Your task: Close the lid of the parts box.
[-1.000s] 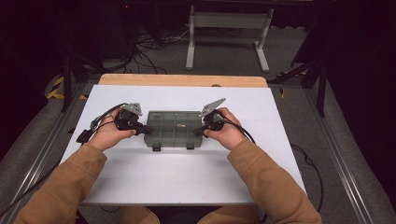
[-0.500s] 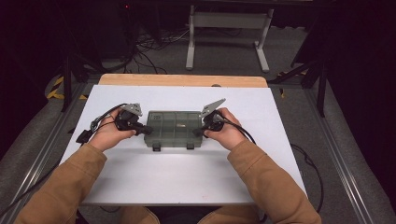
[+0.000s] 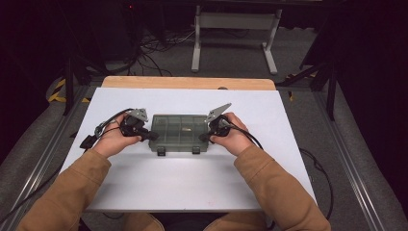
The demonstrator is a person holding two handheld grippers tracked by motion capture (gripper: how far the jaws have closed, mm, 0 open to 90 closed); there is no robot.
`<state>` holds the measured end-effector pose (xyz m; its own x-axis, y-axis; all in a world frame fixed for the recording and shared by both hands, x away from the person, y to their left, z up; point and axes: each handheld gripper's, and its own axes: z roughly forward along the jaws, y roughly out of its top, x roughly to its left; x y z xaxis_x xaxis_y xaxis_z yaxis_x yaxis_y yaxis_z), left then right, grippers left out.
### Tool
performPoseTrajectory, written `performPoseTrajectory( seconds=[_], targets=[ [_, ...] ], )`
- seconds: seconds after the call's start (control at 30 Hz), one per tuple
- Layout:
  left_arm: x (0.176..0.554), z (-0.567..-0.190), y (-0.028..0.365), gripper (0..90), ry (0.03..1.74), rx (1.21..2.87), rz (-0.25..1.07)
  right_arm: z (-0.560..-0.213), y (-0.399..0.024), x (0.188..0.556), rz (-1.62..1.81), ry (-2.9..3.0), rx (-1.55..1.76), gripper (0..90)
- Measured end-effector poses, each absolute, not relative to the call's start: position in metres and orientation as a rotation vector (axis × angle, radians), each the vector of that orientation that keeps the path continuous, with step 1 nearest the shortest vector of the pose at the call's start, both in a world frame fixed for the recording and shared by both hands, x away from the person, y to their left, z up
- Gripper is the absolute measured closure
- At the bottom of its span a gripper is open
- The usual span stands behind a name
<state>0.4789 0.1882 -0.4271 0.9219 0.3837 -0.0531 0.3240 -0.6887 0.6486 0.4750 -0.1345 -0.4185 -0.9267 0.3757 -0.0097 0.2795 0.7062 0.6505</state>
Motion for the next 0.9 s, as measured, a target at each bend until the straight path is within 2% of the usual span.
performPoseTrajectory(
  seconds=[0.13,0.17,0.2,0.27,0.3,0.33,0.37,0.4,0.5,0.7,0.9],
  targets=[
    [0.477,-0.426,0.187,82.4,0.502,2.376,0.15,-0.416,-0.135,0.474,1.068,2.748,0.535,80.8],
    [0.475,-0.425,0.187,74.7,0.513,2.369,0.157,-0.414,-0.135,0.473,1.103,2.731,0.533,74.6],
    [0.475,-0.424,0.187,74.7,0.519,2.36,0.167,-0.414,-0.135,0.473,1.103,2.731,0.533,74.6],
    [0.472,-0.422,0.187,68.2,0.519,2.339,0.177,-0.411,-0.136,0.472,1.135,2.708,0.536,62.9],
    [0.47,-0.42,0.187,56.0,0.54,2.306,0.198,-0.41,-0.136,0.471,1.154,2.686,0.531,50.5],
    [0.47,-0.42,0.187,47.3,0.54,2.306,0.198,-0.41,-0.136,0.471,1.154,2.686,0.531,50.5],
    [0.468,-0.419,0.186,40.4,0.557,2.282,0.21,-0.409,-0.137,0.47,1.159,2.67,0.531,41.0],
    [0.467,-0.418,0.187,40.4,0.56,2.274,0.219,-0.409,-0.137,0.47,1.159,2.67,0.531,41.0],
    [0.463,-0.416,0.187,23.7,0.566,2.232,0.244,-0.408,-0.138,0.469,1.208,2.641,0.544,31.2],
    [0.454,-0.411,0.188,9.9,0.537,2.178,0.258,-0.401,-0.14,0.463,1.251,2.586,0.509,23.8],
    [0.444,-0.406,0.193,7.1,0.506,2.113,0.281,-0.393,-0.142,0.454,1.286,2.551,0.461,22.0]
  ],
)
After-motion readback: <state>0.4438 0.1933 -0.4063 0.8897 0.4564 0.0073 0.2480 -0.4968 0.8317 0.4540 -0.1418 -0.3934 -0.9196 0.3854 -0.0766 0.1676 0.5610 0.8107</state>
